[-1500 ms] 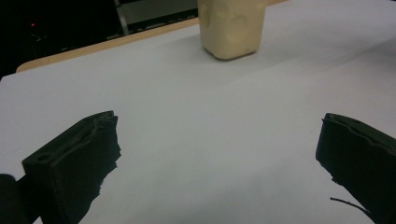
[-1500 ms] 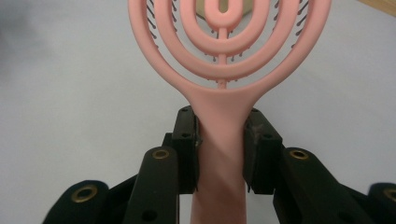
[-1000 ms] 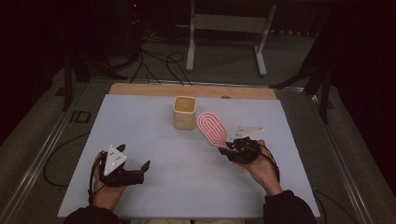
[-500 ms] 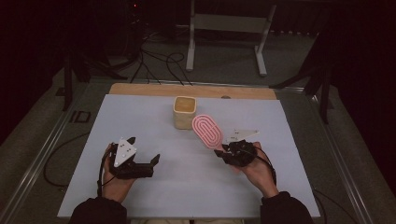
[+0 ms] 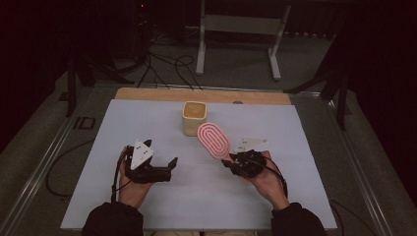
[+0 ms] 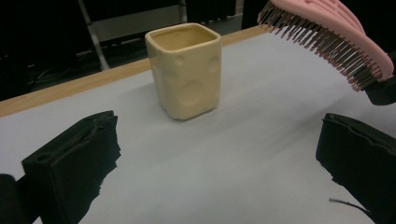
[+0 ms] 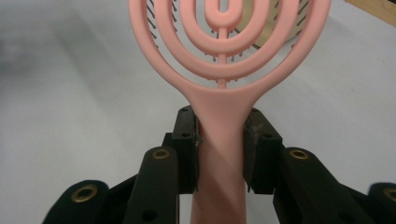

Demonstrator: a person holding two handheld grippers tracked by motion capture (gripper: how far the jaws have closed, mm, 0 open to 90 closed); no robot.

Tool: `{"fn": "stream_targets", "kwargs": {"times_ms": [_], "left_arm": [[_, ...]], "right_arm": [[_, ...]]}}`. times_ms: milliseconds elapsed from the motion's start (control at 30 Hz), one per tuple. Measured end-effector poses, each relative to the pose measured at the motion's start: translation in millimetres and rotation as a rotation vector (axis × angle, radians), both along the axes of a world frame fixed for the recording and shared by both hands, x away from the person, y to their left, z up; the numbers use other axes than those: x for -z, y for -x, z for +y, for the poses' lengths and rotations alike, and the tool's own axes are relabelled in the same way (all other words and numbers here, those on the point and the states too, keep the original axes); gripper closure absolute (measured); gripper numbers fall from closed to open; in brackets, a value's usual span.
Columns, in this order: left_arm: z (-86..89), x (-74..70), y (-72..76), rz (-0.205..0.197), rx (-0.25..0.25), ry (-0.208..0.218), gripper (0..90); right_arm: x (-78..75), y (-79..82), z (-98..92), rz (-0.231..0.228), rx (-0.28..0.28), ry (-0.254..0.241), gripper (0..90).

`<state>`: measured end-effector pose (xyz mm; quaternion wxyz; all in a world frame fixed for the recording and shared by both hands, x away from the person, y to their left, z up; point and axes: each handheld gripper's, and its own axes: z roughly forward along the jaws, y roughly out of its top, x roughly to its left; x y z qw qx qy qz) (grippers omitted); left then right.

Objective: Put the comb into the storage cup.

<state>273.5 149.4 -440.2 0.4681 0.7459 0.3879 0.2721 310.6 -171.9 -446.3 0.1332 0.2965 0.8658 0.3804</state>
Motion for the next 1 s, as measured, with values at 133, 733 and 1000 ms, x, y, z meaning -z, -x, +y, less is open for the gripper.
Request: {"fn": "stream_targets", "kwargs": {"times_ms": [133, 733, 1000], "left_arm": [[-4.7, 0.2, -2.2, 0.008, 0.014, 0.003, 0.0], [-32.8, -0.1, -9.1, 0.038, 0.084, 0.043, 0.0], [-42.0, 1.2, -12.8, 0.055, 0.101, 0.071, 0.0]], "right_arm": [[1.9, 1.1, 2.6, 0.008, -0.013, -0.014, 69.7], [4.4, 4.8, 10.9, -0.001, -0.028, -0.023, 69.7], [4.4, 5.5, 12.7, -0.003, -0.039, -0.027, 69.7]]}}
